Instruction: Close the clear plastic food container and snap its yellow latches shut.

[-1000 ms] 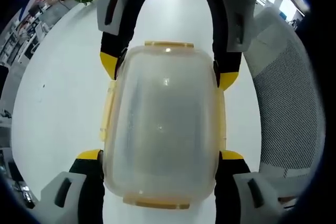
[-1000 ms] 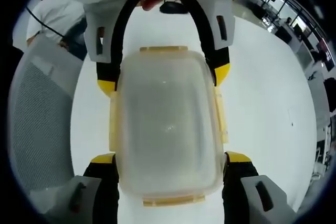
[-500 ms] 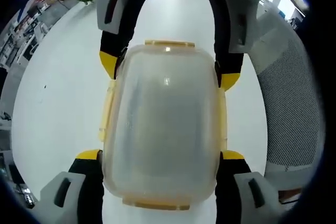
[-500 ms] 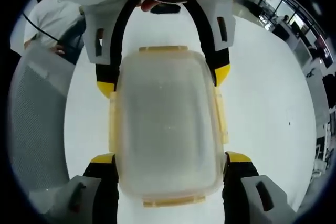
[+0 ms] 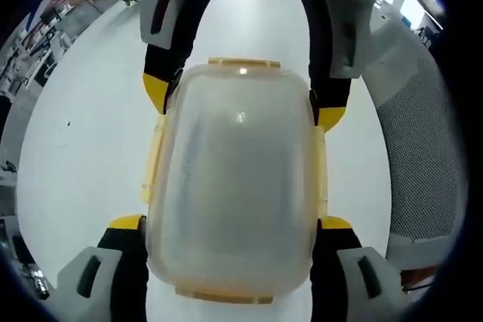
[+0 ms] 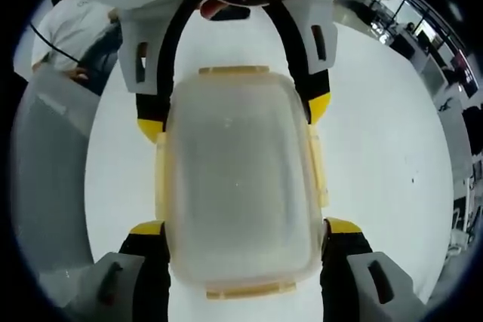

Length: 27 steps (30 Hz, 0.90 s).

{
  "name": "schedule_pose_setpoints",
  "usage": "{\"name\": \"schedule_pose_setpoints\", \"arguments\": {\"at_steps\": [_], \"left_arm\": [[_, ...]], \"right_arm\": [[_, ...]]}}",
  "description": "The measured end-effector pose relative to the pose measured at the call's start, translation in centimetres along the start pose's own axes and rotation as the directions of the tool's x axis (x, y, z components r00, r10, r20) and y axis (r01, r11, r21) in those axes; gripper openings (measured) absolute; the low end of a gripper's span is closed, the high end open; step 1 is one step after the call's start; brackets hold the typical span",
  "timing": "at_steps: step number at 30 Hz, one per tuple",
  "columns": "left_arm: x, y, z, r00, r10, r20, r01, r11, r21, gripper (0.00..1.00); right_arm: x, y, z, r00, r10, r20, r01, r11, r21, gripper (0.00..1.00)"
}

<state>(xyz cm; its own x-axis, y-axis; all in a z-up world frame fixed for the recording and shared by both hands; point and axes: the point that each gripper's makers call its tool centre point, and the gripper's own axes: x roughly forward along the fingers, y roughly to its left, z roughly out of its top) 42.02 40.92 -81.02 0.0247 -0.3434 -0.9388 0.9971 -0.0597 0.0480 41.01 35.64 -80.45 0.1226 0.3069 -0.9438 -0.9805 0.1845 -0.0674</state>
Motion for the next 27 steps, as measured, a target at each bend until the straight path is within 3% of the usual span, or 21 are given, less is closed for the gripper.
{"name": "schedule_pose_setpoints", "arguments": {"at_steps": [12,27], "left_arm": [[0.3,1.9,0.1,1.0,0.002,0.001,-0.002,1.0,-0.002,0.92],[0.1,2.9,0.1,1.0,0.006,0.006,-0.005,1.0,-0.024,0.92]], "right_arm": [[0.1,-1.8,0.1,1.0,-0.003,0.004,0.003,1.0,0.007,0.83],[0.1,-2.9,0.3,1.0,0.005,0.002,-0.005,1.0,-0.016,0.83]]}}
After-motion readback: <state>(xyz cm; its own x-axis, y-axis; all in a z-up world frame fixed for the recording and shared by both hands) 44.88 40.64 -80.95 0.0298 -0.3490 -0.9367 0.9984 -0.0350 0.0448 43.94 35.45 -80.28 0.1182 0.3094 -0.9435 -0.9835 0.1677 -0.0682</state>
